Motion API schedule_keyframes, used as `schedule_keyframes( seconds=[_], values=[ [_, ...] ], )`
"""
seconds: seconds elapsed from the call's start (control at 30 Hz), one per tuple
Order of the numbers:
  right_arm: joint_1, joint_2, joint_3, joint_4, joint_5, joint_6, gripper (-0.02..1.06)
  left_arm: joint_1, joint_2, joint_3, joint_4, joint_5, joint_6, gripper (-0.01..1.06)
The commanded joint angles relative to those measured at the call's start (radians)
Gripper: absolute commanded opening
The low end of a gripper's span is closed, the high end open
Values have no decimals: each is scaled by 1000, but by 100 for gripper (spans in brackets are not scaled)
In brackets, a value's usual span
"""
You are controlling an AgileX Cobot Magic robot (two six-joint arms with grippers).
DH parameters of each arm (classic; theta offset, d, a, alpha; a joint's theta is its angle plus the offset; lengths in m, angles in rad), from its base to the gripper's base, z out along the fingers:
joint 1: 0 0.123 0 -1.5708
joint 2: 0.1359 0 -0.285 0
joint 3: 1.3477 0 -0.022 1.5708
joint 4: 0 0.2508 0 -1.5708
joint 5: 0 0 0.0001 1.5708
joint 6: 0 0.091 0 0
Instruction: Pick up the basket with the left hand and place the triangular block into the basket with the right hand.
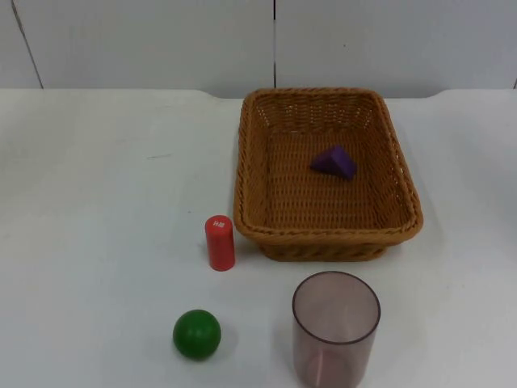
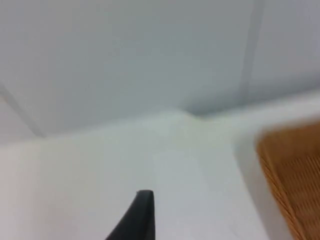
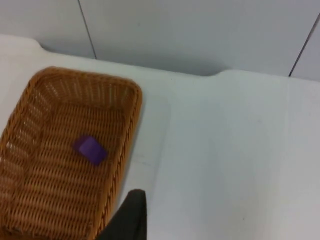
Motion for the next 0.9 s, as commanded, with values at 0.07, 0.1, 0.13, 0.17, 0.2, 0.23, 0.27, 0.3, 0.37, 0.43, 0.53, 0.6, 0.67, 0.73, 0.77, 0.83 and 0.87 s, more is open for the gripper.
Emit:
schedule_keyframes(
  seconds=[0.07,0.1,0.13,0.17,0.2,0.23,0.27,0.3,0.37,0.43,0.53,0.6,0.67,0.73,0.77,0.83,0.87],
  values=[
    [-5,-58,4,-5,-61,15,105,131,-149,9,-20,2,18,105],
    [-5,-68,4,-11,-71,23,105,169,-178,9,-36,10,42,105],
    [-5,-79,4,-25,-78,34,105,195,-198,9,-51,20,66,105],
    [-5,-79,4,-25,-78,34,105,195,-198,9,-51,20,66,105],
    [-5,-87,4,-37,-83,43,105,215,-215,9,-67,35,98,105],
    [-5,-98,4,-53,-95,59,105,224,-226,9,-70,52,123,105],
    [-5,-117,4,-84,-112,85,105,224,-237,9,-70,62,149,105],
    [-5,-123,4,-90,-116,95,105,224,-239,9,-75,62,152,105],
    [-5,-140,4,-109,-128,123,105,224,-238,9,-135,58,160,105],
    [-5,-150,4,-109,-130,123,105,224,-238,9,-172,58,180,105],
    [-5,-161,4,-109,-128,123,105,224,-234,9,-245,60,236,105],
    [-5,-161,4,-115,-124,123,105,224,-236,9,-243,60,236,105],
    [-5,-161,4,-129,-123,123,105,224,-238,9,-231,60,236,105],
    [-5,-161,4,-137,-133,109,105,224,-238,6,-213,49,236,105],
    [-5,-161,4,-137,-133,109,105,224,-238,6,-213,49,236,105],
    [-5,-172,4,-132,-211,109,105,224,-238,6,-213,17,236,105],
    [-5,-176,4,-132,-240,109,105,224,-238,6,-213,-1,236,105]
  ],
)
